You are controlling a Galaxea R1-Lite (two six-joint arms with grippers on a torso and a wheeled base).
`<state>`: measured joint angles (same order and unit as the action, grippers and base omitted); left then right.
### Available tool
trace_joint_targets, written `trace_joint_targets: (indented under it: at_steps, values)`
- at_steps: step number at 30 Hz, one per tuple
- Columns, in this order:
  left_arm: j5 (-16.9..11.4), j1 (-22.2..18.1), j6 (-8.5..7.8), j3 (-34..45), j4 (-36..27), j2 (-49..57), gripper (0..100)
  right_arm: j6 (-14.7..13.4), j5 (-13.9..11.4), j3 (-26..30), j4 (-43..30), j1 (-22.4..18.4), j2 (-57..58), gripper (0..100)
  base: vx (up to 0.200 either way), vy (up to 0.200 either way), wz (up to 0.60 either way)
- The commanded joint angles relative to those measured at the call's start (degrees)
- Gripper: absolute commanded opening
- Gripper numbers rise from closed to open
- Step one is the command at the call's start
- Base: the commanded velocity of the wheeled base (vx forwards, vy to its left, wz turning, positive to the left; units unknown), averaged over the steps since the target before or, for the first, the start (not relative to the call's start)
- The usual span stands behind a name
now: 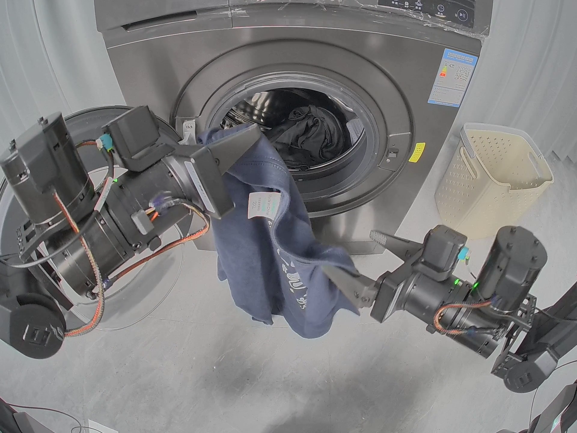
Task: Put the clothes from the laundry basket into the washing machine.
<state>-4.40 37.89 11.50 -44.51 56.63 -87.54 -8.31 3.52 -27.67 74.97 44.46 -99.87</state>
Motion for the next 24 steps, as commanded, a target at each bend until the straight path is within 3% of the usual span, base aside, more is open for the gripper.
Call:
trace_joint_targets:
  at_steps: [1, 6, 9, 14, 19, 24]
  values:
    - [0.01, 0.78, 1.34, 0.91, 1.82, 0.0, 0, 0.49, -0.27, 2.89, 2.28, -0.78, -8.68, 100, 0.0, 0.0, 0.0]
    - [0.01, 1.05, 1.42, 1.35, 2.61, 1.32, 0, 0.93, -1.15, 2.18, 2.55, -1.57, -10.88, 100, 0.0, 0.0, 0.0]
    - [-0.08, 1.05, 1.42, 1.62, 2.44, 1.94, 0, 1.55, -3.79, 3.94, 3.6, -1.13, -11.14, 100, 0.0, 0.0, 0.0]
    - [-0.26, 1.05, 1.42, 1.62, 2.61, 2.02, 0, 1.72, -3.96, 5.61, 5.01, -1.04, -12.2, 100, 0.0, 0.0, 0.0]
    - [-0.61, 3.16, 1.42, 2.58, 2.61, 3.08, 0, 2.51, -4.75, 3.24, 8.79, -1.48, -16.68, 100, 0.0, 0.0, 0.0]
    - [-0.61, 4.65, 1.34, 2.85, 2.44, 3.25, 0, 4.1, -7.57, -1.42, 8.7, -1.04, -20.54, 100, 0.0, 0.0, 0.0]
